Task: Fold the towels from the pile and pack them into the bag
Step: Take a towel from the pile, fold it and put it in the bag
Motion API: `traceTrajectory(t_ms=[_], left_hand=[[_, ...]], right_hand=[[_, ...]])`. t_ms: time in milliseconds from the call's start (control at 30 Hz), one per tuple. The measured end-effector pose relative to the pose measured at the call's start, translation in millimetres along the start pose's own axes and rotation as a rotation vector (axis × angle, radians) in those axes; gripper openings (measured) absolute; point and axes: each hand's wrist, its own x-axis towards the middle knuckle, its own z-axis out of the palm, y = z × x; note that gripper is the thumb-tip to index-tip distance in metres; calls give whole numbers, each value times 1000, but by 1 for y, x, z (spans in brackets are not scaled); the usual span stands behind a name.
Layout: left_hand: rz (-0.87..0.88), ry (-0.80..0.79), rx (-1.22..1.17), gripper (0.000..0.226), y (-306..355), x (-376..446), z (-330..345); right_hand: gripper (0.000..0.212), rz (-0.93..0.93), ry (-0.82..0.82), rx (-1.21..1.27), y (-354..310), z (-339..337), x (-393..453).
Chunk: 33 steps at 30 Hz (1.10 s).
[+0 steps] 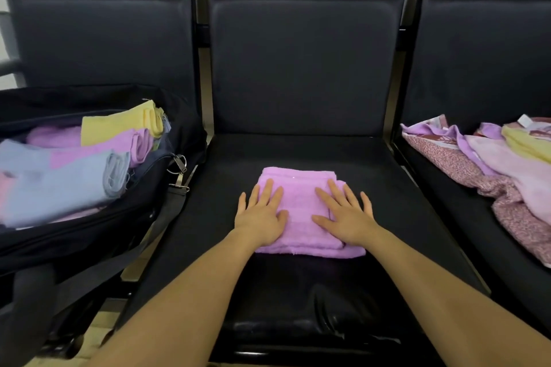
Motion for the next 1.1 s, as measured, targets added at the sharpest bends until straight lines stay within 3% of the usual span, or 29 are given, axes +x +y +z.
traceTrajectory(t_ms=[67, 167, 333, 567, 767, 900, 967, 1033, 1100], left_hand=[[8, 20, -10, 58, 2, -2, -1], [51, 89, -5, 57, 3, -11, -4], [139, 164, 22, 53, 6, -31, -8], [134, 105, 62, 57, 16, -29, -3], [201, 185, 58, 58, 30, -22, -5], [169, -49, 93, 65, 32, -21, 6], [152, -105, 94, 67, 31, -20, 7], [142, -121, 91, 71, 30, -20, 6], [118, -133, 69, 75, 28, -19, 6]], right_hand=[[77, 92, 148, 61, -6, 0, -3], [72, 246, 332, 114, -18, 2, -10], [64, 411, 355, 101, -21, 9, -20], [13, 321, 465, 402, -25, 5, -20], [19, 337, 526, 513, -12, -4, -26], [17, 378, 483, 286, -5, 4, -28], [41, 209, 537, 157, -4, 7, -27], [48, -98, 590, 35, -1, 7, -25], [62, -221, 385, -103, 1, 8, -23]])
